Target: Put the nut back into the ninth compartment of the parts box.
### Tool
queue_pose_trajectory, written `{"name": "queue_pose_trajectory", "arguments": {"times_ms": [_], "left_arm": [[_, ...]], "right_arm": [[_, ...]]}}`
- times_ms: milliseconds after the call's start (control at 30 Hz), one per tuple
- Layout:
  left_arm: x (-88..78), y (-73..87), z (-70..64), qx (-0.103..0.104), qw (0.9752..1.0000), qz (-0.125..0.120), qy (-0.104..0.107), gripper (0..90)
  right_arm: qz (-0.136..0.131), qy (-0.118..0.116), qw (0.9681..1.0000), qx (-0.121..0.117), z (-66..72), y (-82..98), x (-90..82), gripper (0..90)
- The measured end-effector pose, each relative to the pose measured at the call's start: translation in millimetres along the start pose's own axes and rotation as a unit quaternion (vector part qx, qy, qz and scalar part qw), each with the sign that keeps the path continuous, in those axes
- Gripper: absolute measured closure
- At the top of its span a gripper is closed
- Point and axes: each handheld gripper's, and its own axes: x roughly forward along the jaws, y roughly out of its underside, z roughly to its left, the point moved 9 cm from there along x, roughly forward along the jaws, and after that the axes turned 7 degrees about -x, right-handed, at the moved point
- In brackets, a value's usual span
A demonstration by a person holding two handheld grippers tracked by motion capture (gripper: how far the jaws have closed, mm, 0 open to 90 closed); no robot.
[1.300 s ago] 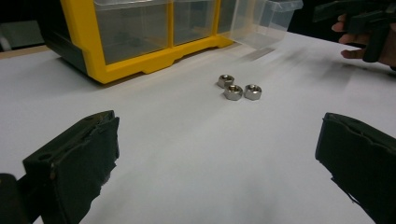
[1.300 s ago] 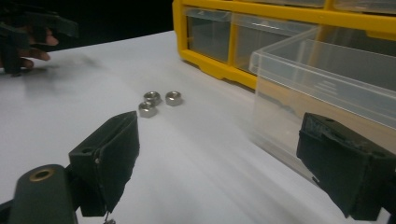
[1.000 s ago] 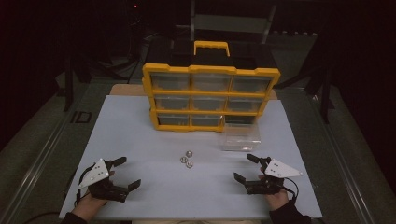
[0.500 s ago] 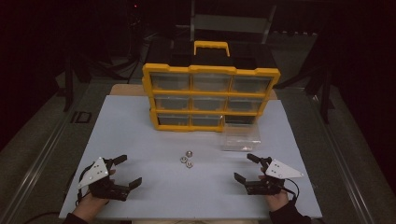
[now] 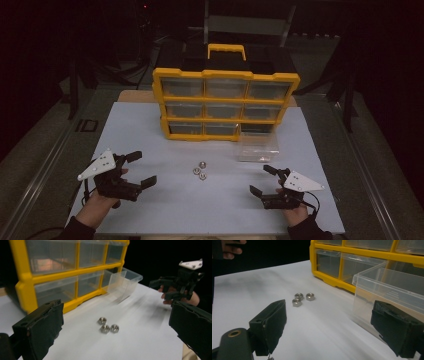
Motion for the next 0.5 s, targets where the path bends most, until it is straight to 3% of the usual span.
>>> {"name": "queue_pose_trajectory", "arguments": {"times_ms": [100, 267, 500], "left_arm": [[9.6, -9.2, -2.6, 0.029, 0.9996, 0.000, -0.004, 0.0], [29.3, -17.6, -9.4, 0.028, 0.9993, 0.016, 0.021, 0.0], [61.5, -19.0, -14.4, 0.042, 0.9978, 0.031, 0.040, 0.0]], "right_arm": [[-0.001, -0.001, 1.0000, -0.002, 0.6, -0.5, 0.2, 13.3], [0.000, -0.003, 1.0000, -0.002, 1.2, -0.4, 0.5, 13.3], [0.003, -0.006, 1.0000, 0.000, 1.8, 0.7, 1.3, 13.4]]}}
